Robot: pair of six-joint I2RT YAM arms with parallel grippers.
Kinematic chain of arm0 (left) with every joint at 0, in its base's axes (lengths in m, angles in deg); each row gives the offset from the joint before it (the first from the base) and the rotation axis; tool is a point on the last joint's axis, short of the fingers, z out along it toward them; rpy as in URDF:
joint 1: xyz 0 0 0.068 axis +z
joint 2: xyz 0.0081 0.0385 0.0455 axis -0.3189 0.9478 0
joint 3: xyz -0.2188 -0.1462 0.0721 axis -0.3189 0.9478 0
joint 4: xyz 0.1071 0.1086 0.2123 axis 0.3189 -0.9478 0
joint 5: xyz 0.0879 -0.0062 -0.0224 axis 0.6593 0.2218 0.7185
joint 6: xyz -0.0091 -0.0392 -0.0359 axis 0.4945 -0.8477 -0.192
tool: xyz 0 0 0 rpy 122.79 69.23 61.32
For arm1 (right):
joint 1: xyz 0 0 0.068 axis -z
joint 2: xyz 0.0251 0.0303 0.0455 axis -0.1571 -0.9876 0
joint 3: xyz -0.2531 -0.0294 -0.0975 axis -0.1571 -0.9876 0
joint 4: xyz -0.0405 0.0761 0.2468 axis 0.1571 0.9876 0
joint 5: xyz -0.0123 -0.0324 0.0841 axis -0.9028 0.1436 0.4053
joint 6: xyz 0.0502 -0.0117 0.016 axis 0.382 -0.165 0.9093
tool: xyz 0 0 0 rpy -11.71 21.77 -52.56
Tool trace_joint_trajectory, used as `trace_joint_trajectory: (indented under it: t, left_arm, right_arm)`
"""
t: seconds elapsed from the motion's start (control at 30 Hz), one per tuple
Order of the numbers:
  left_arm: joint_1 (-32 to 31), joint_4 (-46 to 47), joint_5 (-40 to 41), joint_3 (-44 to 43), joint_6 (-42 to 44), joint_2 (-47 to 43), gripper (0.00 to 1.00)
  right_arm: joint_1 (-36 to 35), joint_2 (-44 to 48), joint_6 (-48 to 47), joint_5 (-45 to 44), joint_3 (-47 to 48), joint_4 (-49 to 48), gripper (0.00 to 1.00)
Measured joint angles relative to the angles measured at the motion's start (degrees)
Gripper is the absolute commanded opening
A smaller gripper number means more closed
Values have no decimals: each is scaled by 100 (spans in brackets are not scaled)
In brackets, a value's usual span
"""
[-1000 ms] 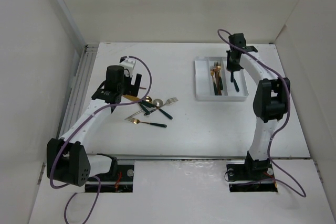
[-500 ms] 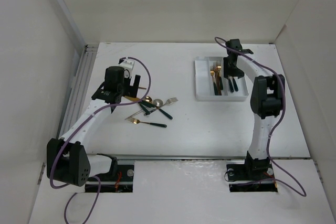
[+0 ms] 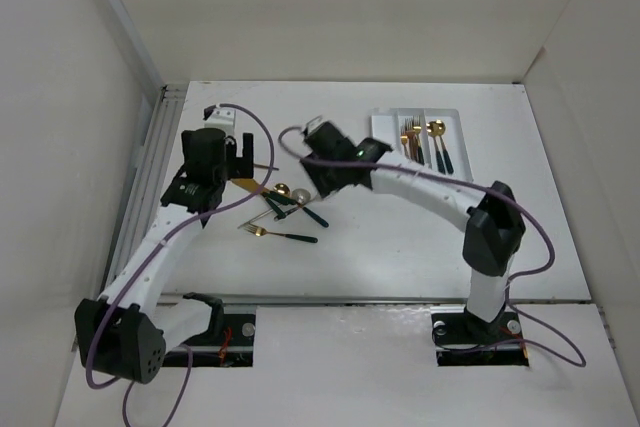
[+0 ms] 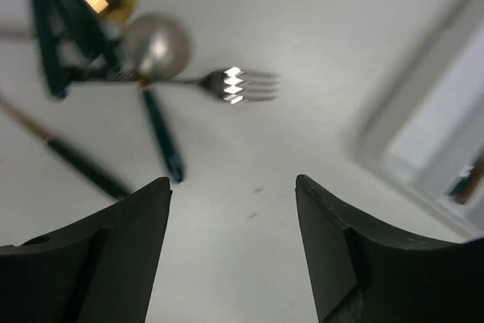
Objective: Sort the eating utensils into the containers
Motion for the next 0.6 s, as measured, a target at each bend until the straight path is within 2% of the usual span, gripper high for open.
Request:
trace_joint_trajectory:
  t: [0.1, 0.2, 0.27, 0.3, 0.4, 0.53, 0.6]
  left_arm:
    - [0, 4, 107, 24, -221, -411, 100]
    - [0, 0, 155, 212, -363, -774, 100]
    - [2, -59, 155, 334, -420, -901, 100]
    - [15, -92, 149, 387, -448, -920, 100]
    - [109, -240, 46, 411, -509, -887, 100]
    - [243, -310, -33, 367, -549, -719, 100]
    - [271, -352, -59, 302, -542, -575, 100]
  right_arm:
    - [-815, -98, 264, 210, -302, 59, 72]
    - [-848, -81, 531, 315, -599, 136, 72]
    - [-682, -28, 664, 321, -671, 173, 69]
    - [-614, 26, 713, 317, -675, 177, 59]
    - [-339, 275, 813, 291, -675, 168, 45]
    - [201, 564, 874, 343, -664, 160, 31]
    - [608, 601, 863, 409, -662, 127, 28]
